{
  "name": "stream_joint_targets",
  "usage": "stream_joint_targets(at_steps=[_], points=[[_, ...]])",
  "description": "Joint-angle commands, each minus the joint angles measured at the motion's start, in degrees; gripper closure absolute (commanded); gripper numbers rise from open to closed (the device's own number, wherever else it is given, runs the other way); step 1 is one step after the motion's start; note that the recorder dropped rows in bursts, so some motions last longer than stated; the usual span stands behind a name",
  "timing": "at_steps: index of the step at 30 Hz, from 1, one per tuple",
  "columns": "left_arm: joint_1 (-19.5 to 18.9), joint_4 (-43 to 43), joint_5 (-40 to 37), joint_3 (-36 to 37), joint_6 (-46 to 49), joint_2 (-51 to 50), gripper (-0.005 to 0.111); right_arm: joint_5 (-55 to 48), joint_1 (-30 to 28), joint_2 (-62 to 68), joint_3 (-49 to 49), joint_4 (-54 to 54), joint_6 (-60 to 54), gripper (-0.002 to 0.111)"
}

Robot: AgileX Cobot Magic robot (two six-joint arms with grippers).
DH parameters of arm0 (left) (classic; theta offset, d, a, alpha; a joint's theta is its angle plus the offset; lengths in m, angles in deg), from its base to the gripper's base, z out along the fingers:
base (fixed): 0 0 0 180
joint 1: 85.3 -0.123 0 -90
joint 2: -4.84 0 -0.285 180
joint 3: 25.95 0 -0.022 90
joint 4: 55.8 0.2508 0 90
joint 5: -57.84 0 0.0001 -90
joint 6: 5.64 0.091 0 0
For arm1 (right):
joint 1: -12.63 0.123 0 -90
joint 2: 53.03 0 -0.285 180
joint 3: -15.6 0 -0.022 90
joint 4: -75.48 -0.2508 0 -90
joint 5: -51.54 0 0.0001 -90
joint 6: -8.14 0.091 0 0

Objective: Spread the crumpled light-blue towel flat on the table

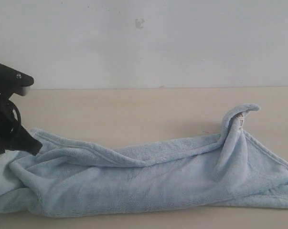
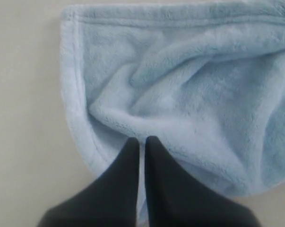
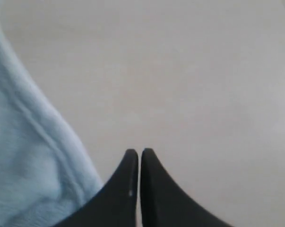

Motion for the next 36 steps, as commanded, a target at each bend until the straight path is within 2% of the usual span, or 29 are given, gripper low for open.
stream_joint_targets(at_steps=[1, 4, 6, 8, 13, 15, 20, 22, 24, 26, 32, 36], points=[[-0.06, 1.74, -7.89, 0.15, 1.37, 0.08, 0.103, -10.44, -1.69, 4.19, 4.56, -31.20, -33.77, 0.107], [-1.32, 8.30, -8.37, 2.29, -4.95, 0.08, 0.103, -14.91, -1.69, 5.93, 8.18, -58.29, -61.53, 0.107], [-2.05, 12.41, -8.15, 3.64, -11.45, 0.08, 0.103, -18.63, -1.69, 5.81, 9.40, -68.47, -71.62, 0.107], [-2.11, 14.79, -7.51, 5.27, -14.81, 0.08, 0.103, -21.74, -1.69, 5.81, 9.66, -68.89, -72.68, 0.107], [-2.11, 14.68, -3.57, 10.79, -14.70, 0.08, 0.102, -24.67, -3.62, 6.60, 9.54, -67.51, -70.93, 0.105], [-2.11, 13.59, -2.13, 11.79, -14.70, 0.08, 0.097, -24.05, -4.61, 6.60, 9.54, -67.61, -69.60, 0.094], [-2.11, 9.10, -0.89, 11.91, -14.70, 0.08, 0.070, -21.86, -4.90, 6.60, 9.54, -67.58, -69.22, 0.049], [-2.11, 8.05, -0.78, 12.04, -14.70, 0.08, 0.057, -21.07, -4.90, 6.60, 9.54, -67.58, -69.11, 0.042], [-2.11, 7.46, -0.31, 12.61, -14.70, 0.08, 0.049, -20.69, -4.90, 6.60, 9.54, -67.58, -69.11, 0.042], [-2.11, 7.46, 0.81, 13.86, -14.70, 0.08, 0.046, -20.26, -4.90, 6.60, 9.54, -67.58, -69.11, 0.044], [-2.11, 12.85, 5.96, 19.15, -15.57, -0.27, 0.048, -19.64, -4.90, 6.60, 9.54, -66.14, -68.38, 0.045], [-2.11, 20.07, 8.72, 20.51, -24.04, -0.27, 0.053, -19.41, -4.90, 6.60, 9.54, -63.38, -65.62, 0.045]])
